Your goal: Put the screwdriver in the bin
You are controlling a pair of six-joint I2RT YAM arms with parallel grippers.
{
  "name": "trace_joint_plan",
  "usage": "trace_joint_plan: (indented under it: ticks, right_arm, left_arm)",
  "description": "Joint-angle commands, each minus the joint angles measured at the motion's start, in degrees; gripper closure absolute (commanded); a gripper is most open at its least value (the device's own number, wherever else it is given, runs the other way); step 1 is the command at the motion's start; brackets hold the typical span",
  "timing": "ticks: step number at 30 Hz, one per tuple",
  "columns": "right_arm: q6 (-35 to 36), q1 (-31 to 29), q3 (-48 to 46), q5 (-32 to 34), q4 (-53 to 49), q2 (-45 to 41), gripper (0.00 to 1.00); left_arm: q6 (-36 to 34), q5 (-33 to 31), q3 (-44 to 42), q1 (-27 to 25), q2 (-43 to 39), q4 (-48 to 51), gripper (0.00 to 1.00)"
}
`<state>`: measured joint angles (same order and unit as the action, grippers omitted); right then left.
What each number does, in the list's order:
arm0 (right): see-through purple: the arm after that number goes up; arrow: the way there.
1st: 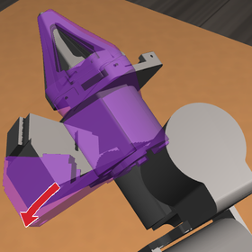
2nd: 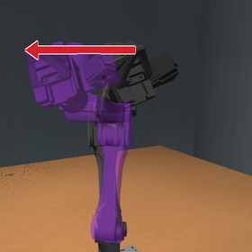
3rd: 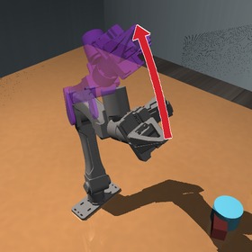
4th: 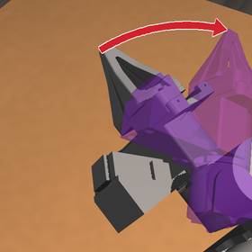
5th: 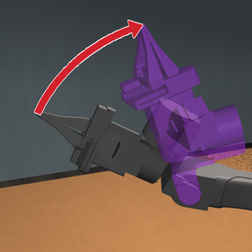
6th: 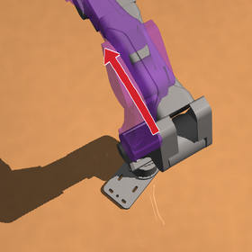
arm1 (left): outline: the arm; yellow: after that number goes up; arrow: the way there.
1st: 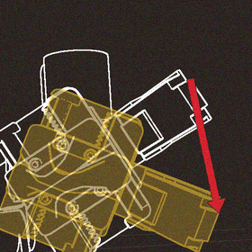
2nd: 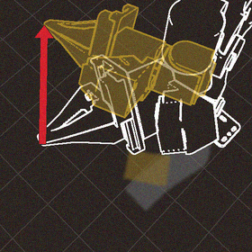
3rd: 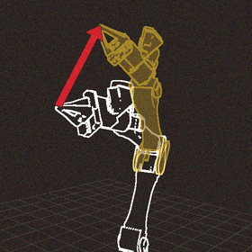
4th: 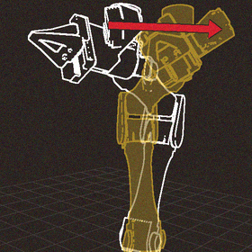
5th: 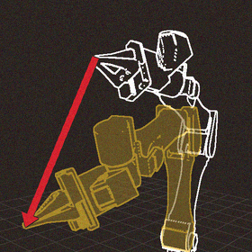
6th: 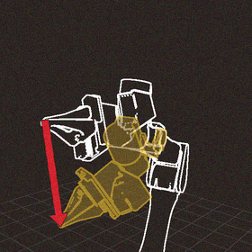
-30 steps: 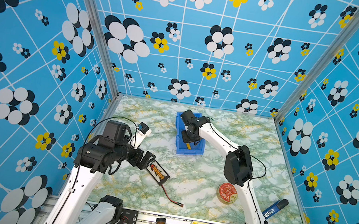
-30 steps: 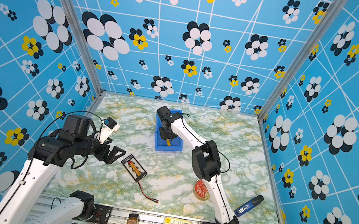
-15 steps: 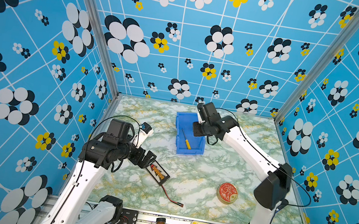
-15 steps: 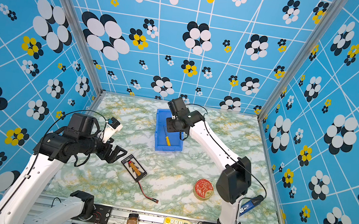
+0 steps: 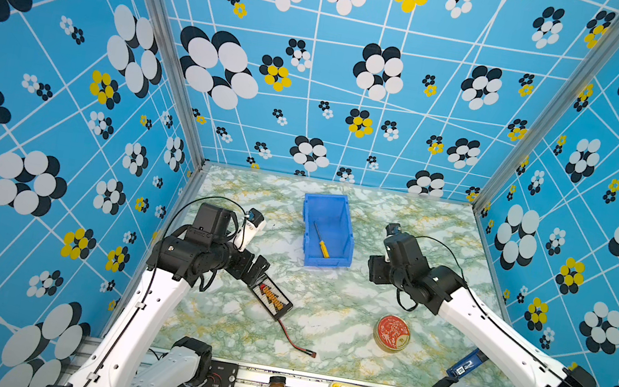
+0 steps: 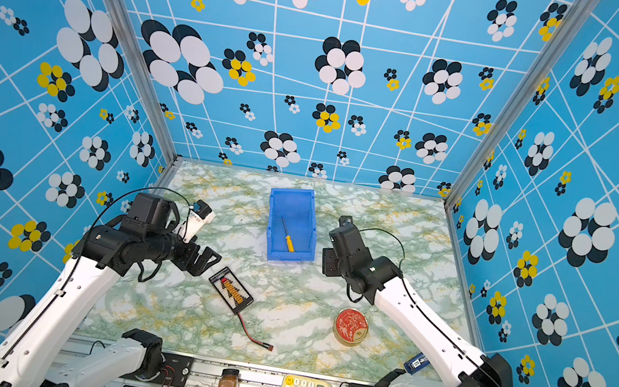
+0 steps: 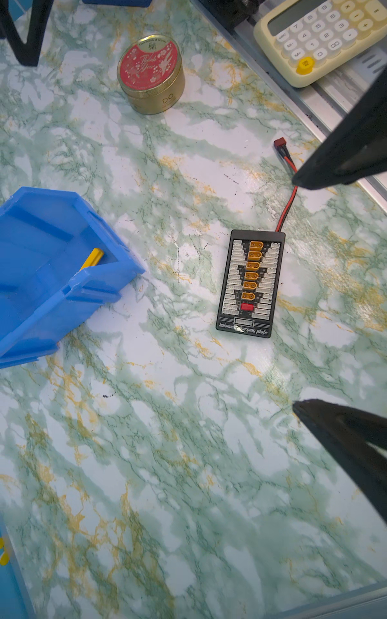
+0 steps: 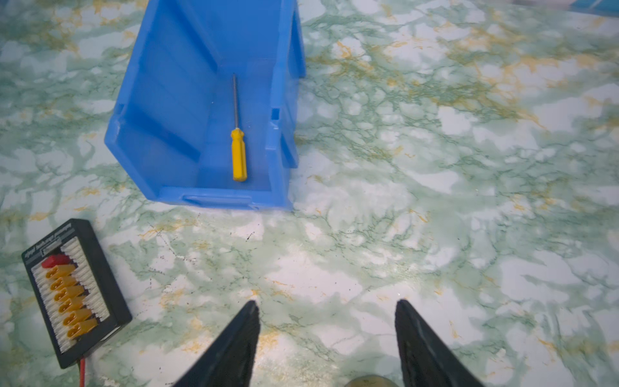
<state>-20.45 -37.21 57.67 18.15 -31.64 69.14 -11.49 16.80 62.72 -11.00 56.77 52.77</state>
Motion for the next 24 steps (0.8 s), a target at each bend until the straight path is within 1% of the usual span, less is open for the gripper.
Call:
trace_joint_plan:
  ticks: [1,2,3,6,9,11,14,18,19,20,21,24]
  right_arm:
    - [-1.3,1.4,-2.8,3.9,3.9,-3.7,0.19]
    - [-0.6,1.6,-3.5,4.0,4.2,-4.2,0.19]
    - [0.4,1.6,-3.9,4.1,4.6,-4.5,0.16]
    - [1.8,1.6,-4.9,5.9,5.4,-4.4,0.17]
    - [4.8,2.1,-5.2,7.4,7.5,-3.5,0.16]
    - [6.6,3.4,-6.2,8.0,10.0,-2.8,0.16]
    - [8.1,7.4,-7.2,10.4,12.9,-1.3,0.15]
    - [11.0,13.7,-9.4,11.7,19.2,-0.2,0.09]
    - [11.6,15.2,-10.4,12.2,21.5,-0.3,0.07]
    - [11.9,16.7,-11.4,12.4,23.6,-0.4,0.03]
    - [12.6,18.0,-12.6,12.4,25.8,-0.5,0.01]
    - [15.2,21.2,-18.0,13.1,35.5,-1.0,0.01]
  left_arm:
    - [2.2,-3.0,-0.5,-0.3,1.5,-2.9,0.01]
    - [2.8,-3.6,-0.9,-0.3,2.0,-3.5,0.01]
    - [3.3,-4.2,-1.3,-0.2,2.2,-4.3,0.01]
    - [4.7,-5.6,-3.1,-0.2,2.6,-7.2,0.01]
    - [6.4,-7.5,-5.3,-0.1,2.6,-10.4,0.01]
    - [8.1,-9.4,-7.2,0.0,2.6,-13.6,0.01]
    - [10.6,-12.2,-11.0,0.7,2.5,-20.7,0.01]
    - [12.3,-12.5,-17.3,4.3,1.6,-32.9,0.01]
    - [12.3,-13.4,-19.4,5.2,1.3,-37.3,0.01]
    - [12.5,-14.7,-21.9,6.3,1.3,-42.1,0.01]
    - [12.8,-15.4,-24.0,7.2,1.3,-46.7,0.01]
    - [13.6,-16.7,-31.6,10.2,2.4,-61.9,0.01]
